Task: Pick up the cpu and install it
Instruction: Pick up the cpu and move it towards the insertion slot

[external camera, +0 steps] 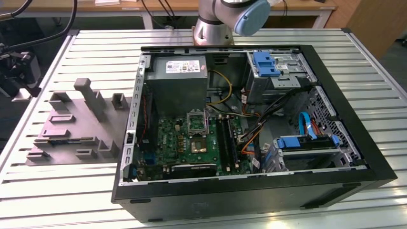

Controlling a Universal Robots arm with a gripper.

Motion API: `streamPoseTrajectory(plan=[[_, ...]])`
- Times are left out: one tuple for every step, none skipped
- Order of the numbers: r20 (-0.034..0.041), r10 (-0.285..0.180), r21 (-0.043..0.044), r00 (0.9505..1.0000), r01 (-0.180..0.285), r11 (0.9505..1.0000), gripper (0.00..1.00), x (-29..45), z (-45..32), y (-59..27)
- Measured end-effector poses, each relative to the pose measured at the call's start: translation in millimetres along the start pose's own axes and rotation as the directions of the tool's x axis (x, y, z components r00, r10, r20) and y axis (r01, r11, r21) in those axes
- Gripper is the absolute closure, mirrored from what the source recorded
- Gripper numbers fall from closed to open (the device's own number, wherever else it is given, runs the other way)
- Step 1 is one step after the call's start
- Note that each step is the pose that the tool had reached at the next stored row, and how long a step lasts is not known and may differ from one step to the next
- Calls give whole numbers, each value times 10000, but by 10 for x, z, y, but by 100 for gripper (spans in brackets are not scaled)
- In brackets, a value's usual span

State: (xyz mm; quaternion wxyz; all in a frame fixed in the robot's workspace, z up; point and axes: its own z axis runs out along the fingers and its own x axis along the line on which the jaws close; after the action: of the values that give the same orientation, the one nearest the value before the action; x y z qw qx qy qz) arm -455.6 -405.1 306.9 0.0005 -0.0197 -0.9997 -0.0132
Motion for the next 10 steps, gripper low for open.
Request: streamPoseTrajectory(plan=[[1, 0, 0, 10000, 0, 10000, 53, 0, -4, 0], [0, 0, 0, 10000, 0, 10000, 53, 0, -9, 0], [0, 0, 1, 10000, 0, 10000, 53, 0, -14, 0], [0, 0, 0, 10000, 0, 10000, 53, 0, -17, 1], [1, 0, 0, 10000, 0, 10000, 53, 0, -21, 1], [-2, 0, 1, 10000, 0, 10000, 53, 0, -28, 1], [-1, 0, 1, 10000, 0, 10000, 53, 0, -35, 1], [-1, 0, 1, 10000, 0, 10000, 53, 0, -42, 1], [0, 0, 0, 10000, 0, 10000, 53, 0, -49, 1], [0, 0, 0, 10000, 0, 10000, 53, 0, -57, 1]])
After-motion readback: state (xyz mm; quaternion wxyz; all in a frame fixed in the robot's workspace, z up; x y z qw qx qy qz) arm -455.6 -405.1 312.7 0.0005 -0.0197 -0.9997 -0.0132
